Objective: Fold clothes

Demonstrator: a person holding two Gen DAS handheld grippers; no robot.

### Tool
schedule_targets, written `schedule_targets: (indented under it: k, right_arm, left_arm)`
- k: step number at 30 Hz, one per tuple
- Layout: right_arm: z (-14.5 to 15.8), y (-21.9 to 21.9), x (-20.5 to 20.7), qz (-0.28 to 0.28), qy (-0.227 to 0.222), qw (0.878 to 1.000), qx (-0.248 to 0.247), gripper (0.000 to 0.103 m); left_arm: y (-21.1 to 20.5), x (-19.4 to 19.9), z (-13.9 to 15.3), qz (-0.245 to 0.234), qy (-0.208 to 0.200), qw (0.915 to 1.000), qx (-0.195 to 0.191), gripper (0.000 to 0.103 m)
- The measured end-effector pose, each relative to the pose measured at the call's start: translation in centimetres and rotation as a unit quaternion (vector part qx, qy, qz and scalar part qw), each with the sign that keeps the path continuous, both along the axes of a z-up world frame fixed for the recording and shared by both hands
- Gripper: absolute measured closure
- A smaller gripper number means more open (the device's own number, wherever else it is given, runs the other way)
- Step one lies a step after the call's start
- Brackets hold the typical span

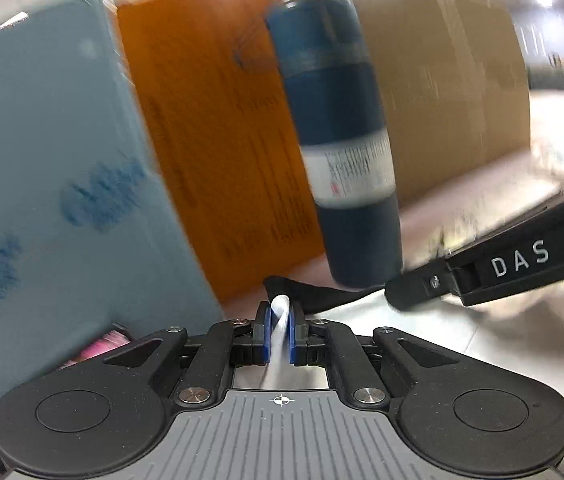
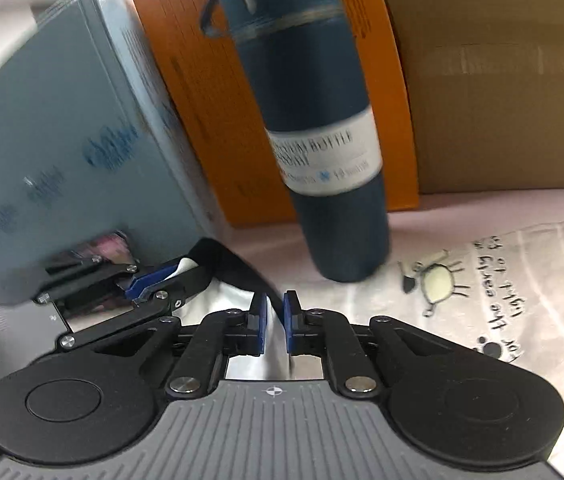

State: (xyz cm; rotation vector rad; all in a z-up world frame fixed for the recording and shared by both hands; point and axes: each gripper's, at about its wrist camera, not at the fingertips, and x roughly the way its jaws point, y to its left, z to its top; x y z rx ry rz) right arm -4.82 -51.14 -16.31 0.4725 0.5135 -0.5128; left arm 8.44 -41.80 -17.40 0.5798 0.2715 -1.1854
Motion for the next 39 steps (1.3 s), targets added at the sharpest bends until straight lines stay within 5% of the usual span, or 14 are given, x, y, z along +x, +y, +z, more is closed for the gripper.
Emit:
schedule_targets:
  k: [3, 5, 7, 10, 18, 23, 28, 30, 32, 33, 37, 39]
  right_arm:
    - [-1.2, -0.4, 0.4, -0.021, 0.038, 0.999, -0.026, 0.094]
    - [-1.3, -0.7, 1.5, -0.031, 0.051, 0.998, -0.024, 0.093]
    - [-1.1, -1.3, 1.0, -0.043, 0.039, 0.998, -0.005, 0.085]
    - [-0.5, -2.2, -0.3, -0.050, 0.011, 0.998, 0.032, 0.063]
    - [-1.3, -3.5, -0.3, -0.049, -0.033, 0.981, 0.186, 0.060]
    - [-0.4, -3.2, -1.4, -0.069, -0.081, 0.973, 0.207, 0.051]
    - [-0.7, -3.9, -1.0, -0.013, -0.094, 0.964, 0.250, 0.030]
    - [-0.9, -3.5, 0.3, -0.007, -0.061, 0.970, 0.234, 0.033]
    - [-1.3, -2.8, 1.6, -0.005, -0.022, 0.978, 0.206, 0.063]
    - [-1.4, -2.5, 2.3, -0.004, -0.002, 0.982, 0.191, 0.091]
    - [-0.3, -0.8, 3.0, -0.022, 0.018, 0.998, 0.053, 0.092]
    - [-0.8, -0.8, 3.6, -0.021, 0.039, 0.998, 0.037, 0.092]
  left_arm:
    - [-1.0, 0.6, -0.7, 0.018, 0.003, 0.9994, 0.031, 0.084]
    - [-0.5, 1.1, -0.2, 0.039, 0.004, 0.9991, 0.018, 0.054]
    - [0.8, 1.2, 0.7, 0.060, 0.002, 0.9981, -0.012, 0.035]
    - [4.4, 1.4, 2.5, 0.067, 0.023, 0.9969, -0.032, 0.034]
    - [13.5, -1.0, 2.6, 0.123, 0.098, 0.9872, 0.025, 0.032]
    - [14.7, -1.8, 1.3, 0.140, 0.111, 0.9825, 0.051, 0.031]
    - [14.0, -2.2, 0.8, 0.144, 0.103, 0.9824, 0.058, 0.030]
    - [13.8, -2.1, 0.7, 0.146, 0.106, 0.9819, 0.059, 0.029]
    - [13.9, -2.2, 0.7, 0.146, 0.107, 0.9818, 0.060, 0.029]
    - [13.9, -2.2, 0.7, 0.146, 0.107, 0.9817, 0.060, 0.029]
    - [13.7, -2.0, 0.9, 0.149, 0.108, 0.9814, 0.055, 0.028]
    - [13.5, -2.0, 0.8, 0.152, 0.106, 0.9810, 0.057, 0.027]
